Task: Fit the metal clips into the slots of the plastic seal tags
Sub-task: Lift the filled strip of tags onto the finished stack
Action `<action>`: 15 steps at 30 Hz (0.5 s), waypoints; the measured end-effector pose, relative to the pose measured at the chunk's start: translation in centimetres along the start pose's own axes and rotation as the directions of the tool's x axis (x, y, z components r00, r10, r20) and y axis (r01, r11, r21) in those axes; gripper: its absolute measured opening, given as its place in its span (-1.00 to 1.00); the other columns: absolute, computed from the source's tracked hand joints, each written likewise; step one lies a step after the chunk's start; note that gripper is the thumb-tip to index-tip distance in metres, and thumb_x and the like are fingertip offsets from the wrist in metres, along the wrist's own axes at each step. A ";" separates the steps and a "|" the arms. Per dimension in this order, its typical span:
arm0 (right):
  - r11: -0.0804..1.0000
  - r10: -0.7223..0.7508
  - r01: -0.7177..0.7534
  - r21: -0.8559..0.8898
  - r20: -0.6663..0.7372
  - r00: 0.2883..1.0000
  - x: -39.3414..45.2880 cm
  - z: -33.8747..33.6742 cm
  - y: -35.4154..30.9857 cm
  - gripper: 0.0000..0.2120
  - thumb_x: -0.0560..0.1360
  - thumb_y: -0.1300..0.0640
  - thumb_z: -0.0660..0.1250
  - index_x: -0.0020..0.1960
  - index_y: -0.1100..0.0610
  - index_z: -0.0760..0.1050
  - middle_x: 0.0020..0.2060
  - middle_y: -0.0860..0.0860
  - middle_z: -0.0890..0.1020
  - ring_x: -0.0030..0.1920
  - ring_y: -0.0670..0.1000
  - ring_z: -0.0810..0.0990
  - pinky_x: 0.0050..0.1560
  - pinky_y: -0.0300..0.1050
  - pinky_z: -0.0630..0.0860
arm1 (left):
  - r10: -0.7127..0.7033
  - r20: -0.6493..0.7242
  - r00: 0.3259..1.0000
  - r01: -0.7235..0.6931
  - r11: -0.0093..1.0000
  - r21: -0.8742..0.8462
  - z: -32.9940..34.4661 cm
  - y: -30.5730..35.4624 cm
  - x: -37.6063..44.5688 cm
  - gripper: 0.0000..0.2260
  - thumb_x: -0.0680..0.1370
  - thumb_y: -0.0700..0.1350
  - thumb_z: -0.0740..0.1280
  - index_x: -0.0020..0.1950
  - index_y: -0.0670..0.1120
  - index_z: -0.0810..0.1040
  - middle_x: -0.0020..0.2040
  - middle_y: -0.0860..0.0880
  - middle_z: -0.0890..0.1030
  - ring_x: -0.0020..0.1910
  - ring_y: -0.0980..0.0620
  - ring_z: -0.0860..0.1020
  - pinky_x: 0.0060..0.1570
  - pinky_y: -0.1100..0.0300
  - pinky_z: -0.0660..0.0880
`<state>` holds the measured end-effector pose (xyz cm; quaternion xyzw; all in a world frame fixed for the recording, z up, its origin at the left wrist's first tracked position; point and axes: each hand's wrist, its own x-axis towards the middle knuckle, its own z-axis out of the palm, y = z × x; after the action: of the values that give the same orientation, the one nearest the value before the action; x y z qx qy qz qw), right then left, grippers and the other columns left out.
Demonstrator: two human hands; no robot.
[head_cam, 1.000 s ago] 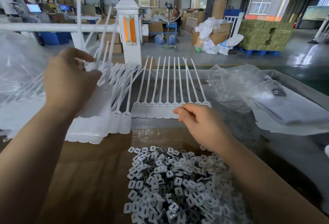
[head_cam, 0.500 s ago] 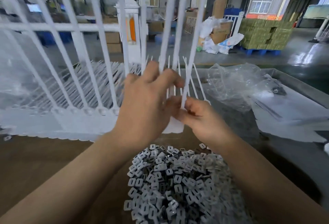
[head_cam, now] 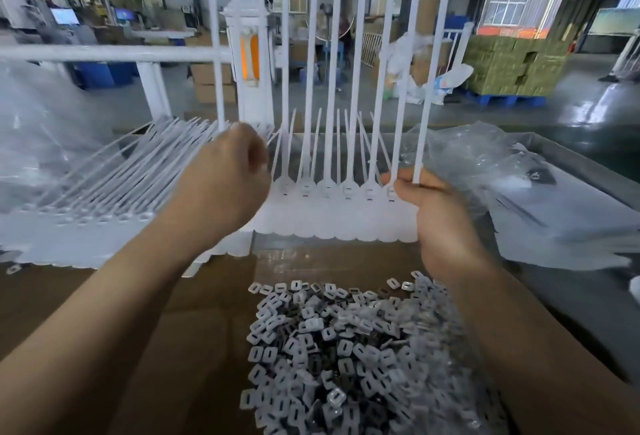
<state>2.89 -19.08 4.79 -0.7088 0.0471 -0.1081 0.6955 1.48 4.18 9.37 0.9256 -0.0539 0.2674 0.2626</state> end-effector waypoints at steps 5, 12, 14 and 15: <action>0.993 0.108 -0.112 -0.046 -0.087 0.990 0.4 -0.6 -0.3 -0.72 0.59 0.22 0.26 -0.23 0.00 0.60 -0.20 -0.10 0.59 -0.17 0.04 0.50 -0.21 -0.13 0.33 | -0.145 0.483 0.864 -0.041 0.935 0.352 1.5 -1.5 -1.0 -0.53 0.41 0.18 0.46 0.16 0.03 0.34 0.25 -0.05 0.34 0.21 -0.06 0.33 0.25 -0.04 0.30; 0.957 0.233 -0.263 -0.120 -0.220 0.947 1.0 -2.5 -0.4 -0.79 0.59 0.19 0.22 0.08 0.17 0.61 -0.06 0.16 0.58 -0.17 0.12 0.51 -0.05 0.01 0.51 | -0.254 0.441 0.861 -0.040 0.831 0.555 3.2 -2.6 -1.1 -0.30 0.39 0.11 0.49 0.35 -0.05 0.18 0.34 -0.10 0.27 0.40 -0.17 0.27 0.35 -0.28 0.24; 0.947 0.155 -0.208 -0.246 -0.217 0.964 1.0 -2.6 -0.1 -0.73 0.58 0.25 0.21 0.19 0.35 0.56 0.10 0.33 0.58 -0.04 0.20 0.52 0.19 0.18 0.50 | -0.276 0.442 0.854 -0.038 0.813 0.581 3.0 -3.0 -0.9 -0.36 0.42 0.04 0.46 0.36 -0.03 0.17 0.33 -0.10 0.28 0.39 -0.17 0.27 0.31 -0.29 0.27; 0.938 0.123 -0.185 -0.295 -0.217 0.968 1.0 -2.6 0.1 -0.71 0.57 0.27 0.21 0.20 0.40 0.53 0.15 0.37 0.56 -0.03 0.22 0.51 0.21 0.24 0.50 | -0.292 0.450 0.844 -0.034 0.808 0.588 2.7 -3.3 -0.8 -0.36 0.42 0.00 0.45 0.37 -0.01 0.17 0.35 -0.10 0.28 0.40 -0.17 0.26 0.31 -0.30 0.27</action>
<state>3.28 -21.85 4.82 -0.7900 0.1871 -0.1134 0.5728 2.84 5.61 5.49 0.9990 0.0262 -0.0086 -0.0353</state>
